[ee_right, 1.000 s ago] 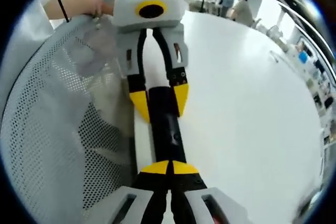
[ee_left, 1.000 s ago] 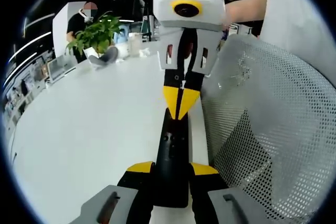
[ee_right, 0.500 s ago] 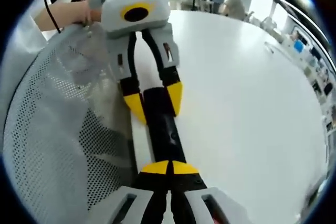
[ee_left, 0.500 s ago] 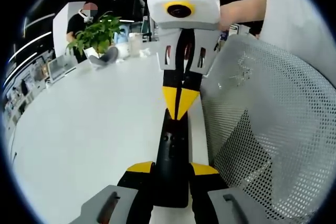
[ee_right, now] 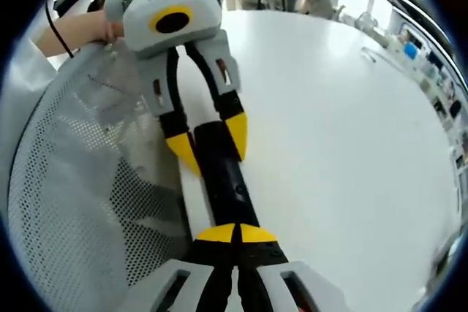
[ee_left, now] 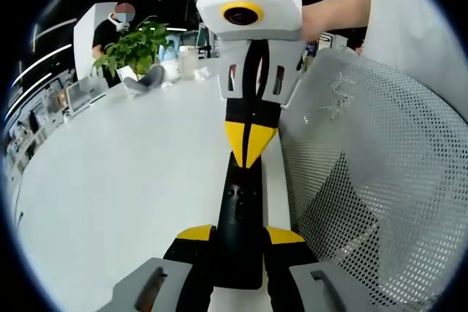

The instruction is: Press the specified remote control buttons in sequence, fully releasing each button before pressing the next.

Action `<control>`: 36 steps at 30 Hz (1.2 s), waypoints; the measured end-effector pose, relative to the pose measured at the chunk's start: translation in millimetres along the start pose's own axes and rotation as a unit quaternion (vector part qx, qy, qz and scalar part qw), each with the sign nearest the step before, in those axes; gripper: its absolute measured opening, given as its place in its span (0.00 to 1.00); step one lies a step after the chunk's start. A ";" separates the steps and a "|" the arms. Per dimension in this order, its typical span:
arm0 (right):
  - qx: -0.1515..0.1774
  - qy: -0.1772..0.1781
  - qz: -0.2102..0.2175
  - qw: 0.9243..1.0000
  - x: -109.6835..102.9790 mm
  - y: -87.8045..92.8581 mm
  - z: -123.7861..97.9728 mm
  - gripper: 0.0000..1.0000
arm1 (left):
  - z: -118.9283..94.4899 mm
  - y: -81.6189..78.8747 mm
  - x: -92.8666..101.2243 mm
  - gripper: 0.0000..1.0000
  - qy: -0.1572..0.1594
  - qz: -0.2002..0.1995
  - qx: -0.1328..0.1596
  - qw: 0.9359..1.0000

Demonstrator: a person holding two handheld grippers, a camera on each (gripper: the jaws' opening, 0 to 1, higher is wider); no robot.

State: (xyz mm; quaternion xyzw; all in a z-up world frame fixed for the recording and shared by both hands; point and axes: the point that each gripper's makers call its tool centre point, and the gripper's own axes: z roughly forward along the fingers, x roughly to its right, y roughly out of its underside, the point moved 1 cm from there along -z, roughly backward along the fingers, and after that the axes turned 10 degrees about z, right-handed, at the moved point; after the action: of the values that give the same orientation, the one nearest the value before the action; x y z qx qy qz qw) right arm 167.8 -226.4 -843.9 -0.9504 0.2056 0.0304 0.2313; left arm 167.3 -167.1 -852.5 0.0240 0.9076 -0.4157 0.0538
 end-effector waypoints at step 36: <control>0.047 0.048 -0.007 0.998 -5.2 -8.1 4.8 0.00 | 0.2 -0.2 -0.2 0.25 0.000 -0.001 0.002 1.000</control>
State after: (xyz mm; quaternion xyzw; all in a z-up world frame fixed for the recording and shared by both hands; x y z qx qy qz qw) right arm 166.5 -215.7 -843.9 -0.9404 0.2109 -0.0270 0.2653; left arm 167.5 -167.3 -852.5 0.0233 0.9069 -0.4172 0.0539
